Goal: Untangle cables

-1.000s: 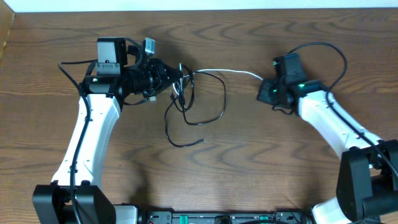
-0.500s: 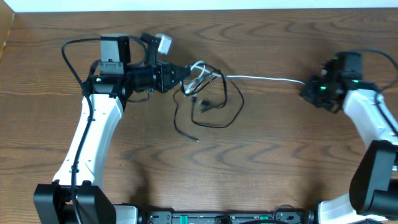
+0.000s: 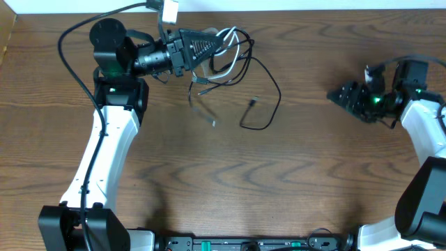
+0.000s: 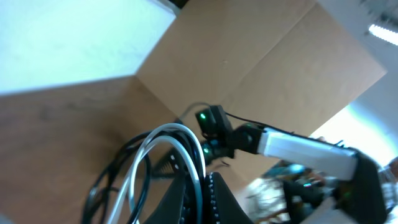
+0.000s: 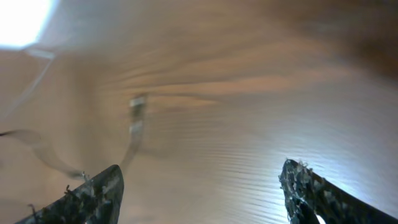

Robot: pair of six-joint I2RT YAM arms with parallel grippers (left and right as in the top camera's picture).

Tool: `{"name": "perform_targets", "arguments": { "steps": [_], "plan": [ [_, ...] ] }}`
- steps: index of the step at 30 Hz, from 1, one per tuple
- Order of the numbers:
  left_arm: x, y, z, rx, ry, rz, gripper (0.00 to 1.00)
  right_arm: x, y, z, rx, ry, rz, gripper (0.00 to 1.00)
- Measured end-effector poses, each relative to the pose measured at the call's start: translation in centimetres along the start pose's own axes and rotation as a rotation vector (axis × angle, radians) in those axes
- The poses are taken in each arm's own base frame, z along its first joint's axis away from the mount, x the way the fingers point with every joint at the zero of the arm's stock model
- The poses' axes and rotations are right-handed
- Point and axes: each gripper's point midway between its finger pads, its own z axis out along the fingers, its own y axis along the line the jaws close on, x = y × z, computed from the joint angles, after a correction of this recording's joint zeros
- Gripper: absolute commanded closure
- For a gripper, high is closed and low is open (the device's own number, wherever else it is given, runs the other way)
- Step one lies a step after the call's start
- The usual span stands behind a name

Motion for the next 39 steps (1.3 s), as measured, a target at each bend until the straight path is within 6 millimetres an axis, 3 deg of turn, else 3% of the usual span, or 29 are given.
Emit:
{"name": "perform_targets", "arguments": {
  "steps": [3,7,9,12,13,17,23,34,39],
  "plan": [
    [0.3,-0.3,0.6,0.010,0.009,-0.108,0.93,-1.6,6.2,-2.1,-0.231,-0.039,-0.161,0.21],
    [0.1,0.2,1.0,-0.019,-0.019,-0.219,0.93,-1.9,12.1,-3.6,-0.375,-0.071,-0.300,0.21],
    [0.1,0.8,1.3,-0.048,-0.038,-0.277,0.93,-0.7,15.5,-2.8,-0.444,-0.038,-0.348,0.24],
    [0.7,1.8,1.8,-0.091,-0.042,-0.355,0.92,0.7,18.4,-1.2,-0.477,0.006,-0.349,0.26],
    [1.1,2.0,2.0,-0.103,-0.036,-0.376,0.93,1.6,20.4,-0.3,-0.500,0.028,-0.351,0.28],
    [3.3,2.6,3.1,-0.143,0.017,-0.430,0.93,3.1,23.8,1.3,-0.525,0.058,-0.302,0.39],
    [4.2,3.0,3.4,-0.165,0.037,-0.417,0.93,4.8,25.4,3.4,-0.464,0.086,-0.168,0.41],
    [6.1,2.2,5.3,-0.165,0.090,-0.412,0.93,3.3,26.2,4.6,-0.405,-0.034,-0.115,0.46],
    [5.9,2.4,5.1,-0.171,0.081,-0.412,0.93,3.0,22.3,7.1,-0.247,-0.040,-0.024,0.59]
  ]
}}
